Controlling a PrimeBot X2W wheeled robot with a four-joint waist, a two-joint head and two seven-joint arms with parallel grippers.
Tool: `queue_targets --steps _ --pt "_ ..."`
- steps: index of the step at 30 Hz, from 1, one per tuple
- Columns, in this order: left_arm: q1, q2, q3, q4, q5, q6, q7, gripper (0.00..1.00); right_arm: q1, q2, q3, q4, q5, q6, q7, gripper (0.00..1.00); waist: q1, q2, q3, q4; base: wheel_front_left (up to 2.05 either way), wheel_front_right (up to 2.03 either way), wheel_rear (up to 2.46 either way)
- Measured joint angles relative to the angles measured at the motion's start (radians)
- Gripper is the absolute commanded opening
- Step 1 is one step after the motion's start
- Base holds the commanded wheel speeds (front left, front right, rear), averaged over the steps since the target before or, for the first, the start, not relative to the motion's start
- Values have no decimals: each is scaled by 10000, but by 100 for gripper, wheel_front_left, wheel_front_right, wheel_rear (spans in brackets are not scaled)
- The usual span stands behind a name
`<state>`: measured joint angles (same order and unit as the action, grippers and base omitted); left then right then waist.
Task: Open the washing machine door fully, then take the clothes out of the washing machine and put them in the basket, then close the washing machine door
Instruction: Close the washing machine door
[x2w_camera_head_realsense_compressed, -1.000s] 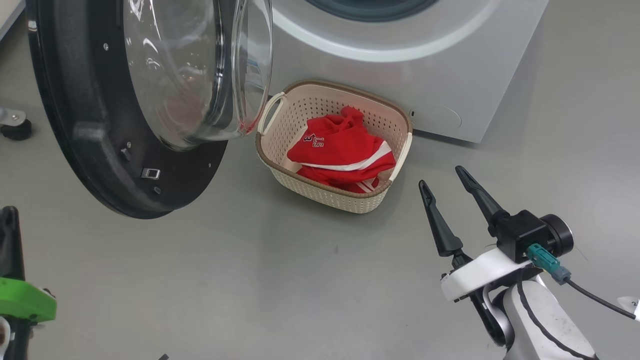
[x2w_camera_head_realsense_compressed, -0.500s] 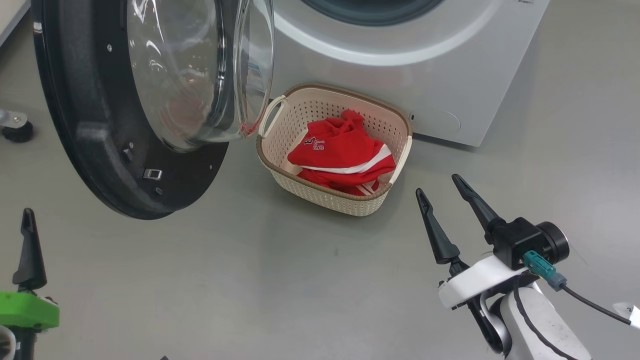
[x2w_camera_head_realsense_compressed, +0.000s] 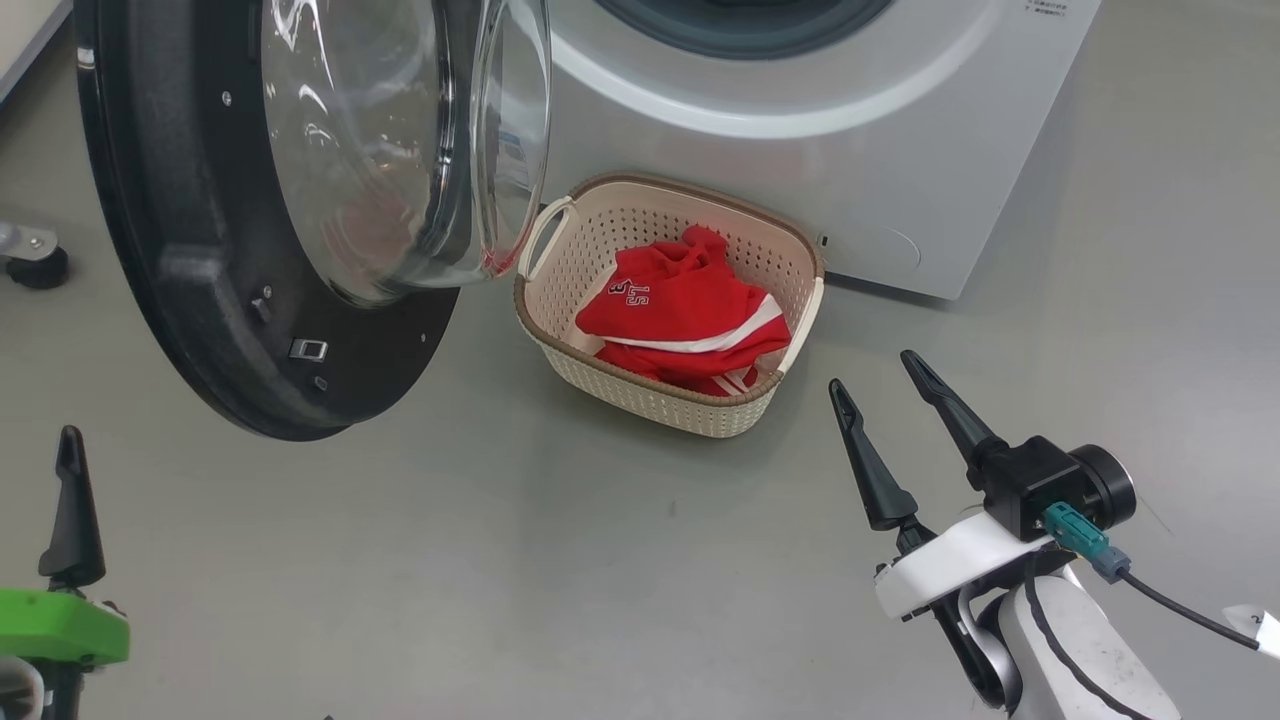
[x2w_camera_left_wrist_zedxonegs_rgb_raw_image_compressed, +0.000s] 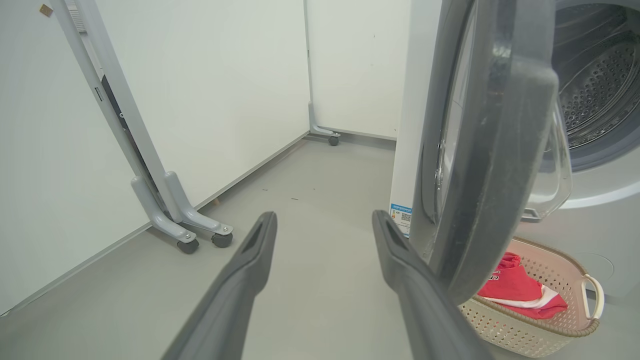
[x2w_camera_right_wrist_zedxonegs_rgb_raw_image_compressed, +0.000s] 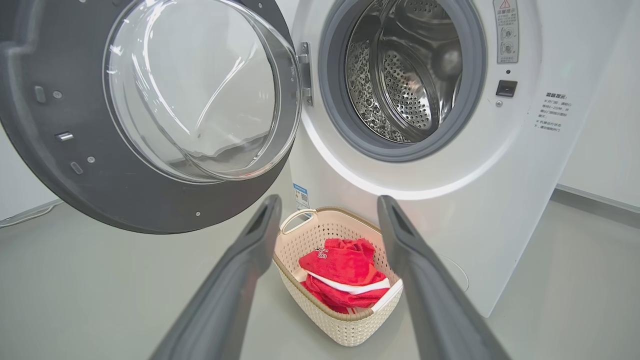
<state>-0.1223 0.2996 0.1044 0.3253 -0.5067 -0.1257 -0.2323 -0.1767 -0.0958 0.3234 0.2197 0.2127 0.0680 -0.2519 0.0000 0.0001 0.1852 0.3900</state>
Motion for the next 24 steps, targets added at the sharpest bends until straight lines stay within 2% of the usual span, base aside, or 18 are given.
queue_targets --steps 24 --pt "-7 58 -155 265 0 0 -155 100 5 2 -36 -4 0 -2 0 100 0 0 56 51 0 0 0"
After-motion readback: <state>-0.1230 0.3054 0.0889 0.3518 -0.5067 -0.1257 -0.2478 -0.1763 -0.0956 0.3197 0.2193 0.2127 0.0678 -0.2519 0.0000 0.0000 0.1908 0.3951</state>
